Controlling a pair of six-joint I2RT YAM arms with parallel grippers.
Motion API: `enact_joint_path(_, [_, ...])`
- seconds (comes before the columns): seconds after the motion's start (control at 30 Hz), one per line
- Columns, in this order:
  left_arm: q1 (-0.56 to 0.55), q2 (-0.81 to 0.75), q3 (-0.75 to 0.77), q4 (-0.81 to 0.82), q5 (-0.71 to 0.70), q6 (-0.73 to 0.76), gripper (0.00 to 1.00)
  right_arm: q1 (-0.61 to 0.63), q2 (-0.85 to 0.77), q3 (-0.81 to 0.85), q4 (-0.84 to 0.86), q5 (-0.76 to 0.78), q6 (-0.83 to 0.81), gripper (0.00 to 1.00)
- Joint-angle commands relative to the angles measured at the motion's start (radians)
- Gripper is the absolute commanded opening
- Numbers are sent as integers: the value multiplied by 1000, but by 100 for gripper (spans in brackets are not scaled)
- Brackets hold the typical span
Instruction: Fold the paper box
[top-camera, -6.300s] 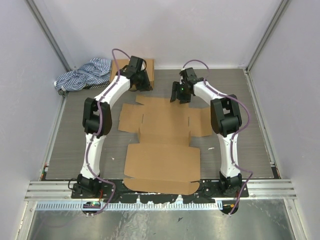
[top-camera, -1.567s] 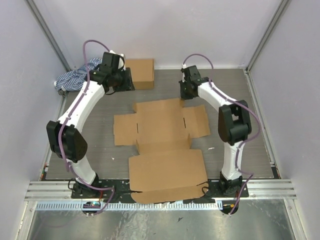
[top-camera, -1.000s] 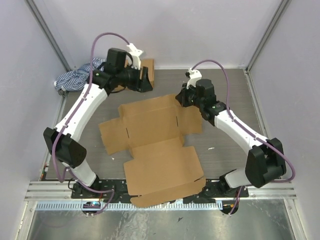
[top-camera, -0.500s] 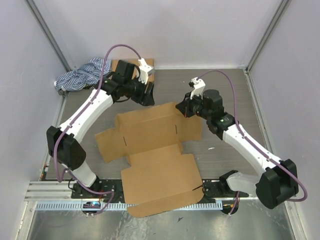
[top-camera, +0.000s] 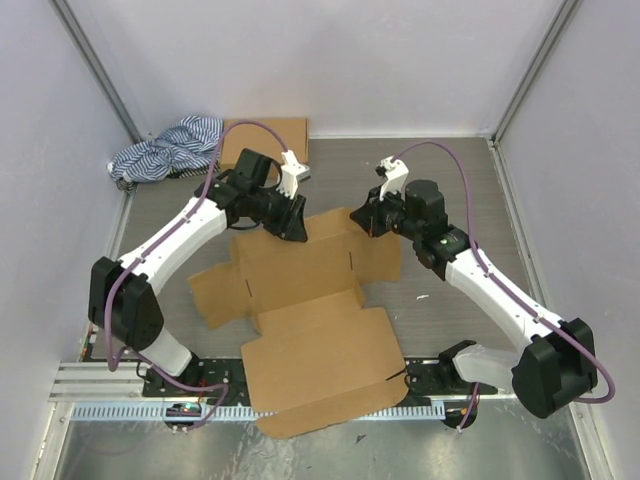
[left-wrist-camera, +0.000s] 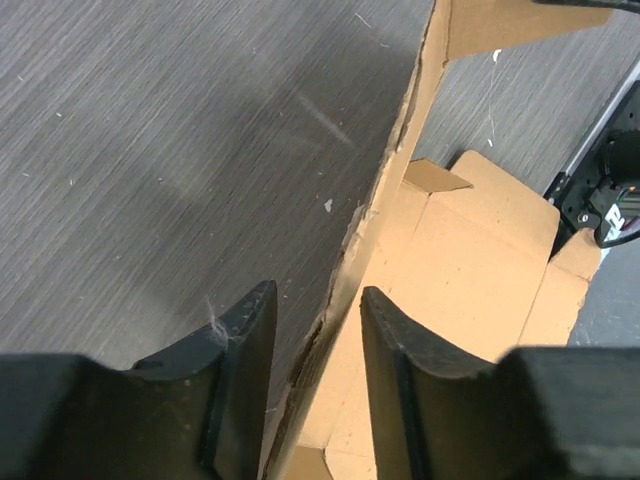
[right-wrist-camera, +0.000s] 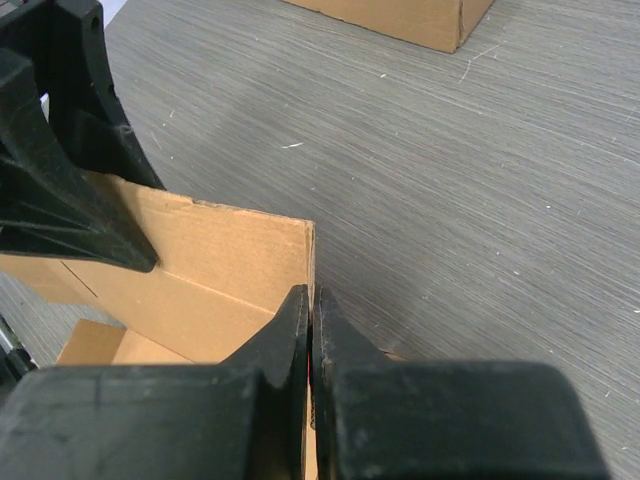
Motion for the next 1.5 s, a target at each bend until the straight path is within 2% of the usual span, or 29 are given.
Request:
enact_joint_path(0.0, [-23, -40, 27, -16, -14, 2, 38, 11, -19, 15, 10, -29, -7, 5])
enact_joint_path(0.07, [-45, -50, 40, -42, -82, 7, 22, 11, -13, 29, -14, -22, -3, 15])
enact_joint_path(0.13, [-71, -68, 47, -60, -162, 14, 5, 13, -4, 55, -49, 1, 4, 36])
enact_joint_path(0.17, [-84, -79, 50, -70, -203, 18, 0, 12, -2, 63, -63, 18, 9, 42])
enact_joint_path(0.3, [-143, -131, 58, -101, -380, 42, 0, 12, -13, 82, -99, 182, 44, 52])
enact_joint_path(0.33, [-183, -162, 58, -118, -506, 68, 0, 10, -22, 89, -112, 288, 68, 56])
enact_joint_path(0.5, [-274, -217, 18, -105, -744, 131, 0, -23, -50, 99, -108, 429, 92, 57])
enact_joint_path(0.6, [-346, -241, -34, -63, -860, 169, 0, -97, -41, 119, -107, 467, 127, 56])
enact_joint_path(0.77, [-432, -275, -101, -4, -946, 210, 0, -311, 123, 193, -97, 242, 148, 53])
enact_joint_path(0.87, [-461, -302, -161, 67, -961, 234, 0, -381, 289, 228, -42, 15, 130, 51])
enact_joint_path(0.97, [-483, -297, -194, 97, -976, 258, 0, -395, 449, 233, 113, -227, 122, 50])
enact_joint_path(1.07, [-510, -271, -193, 84, -1031, 276, 0, -397, 592, 248, 232, -399, 118, 50])
enact_joint_path(1.27, [-565, -242, -234, 93, -1118, 283, 0, -401, 772, 334, 357, -623, 161, 47])
enact_joint_path(1.47, [-594, -191, -259, 107, -1185, 284, 0, -368, 794, 297, 426, -756, 142, 49])
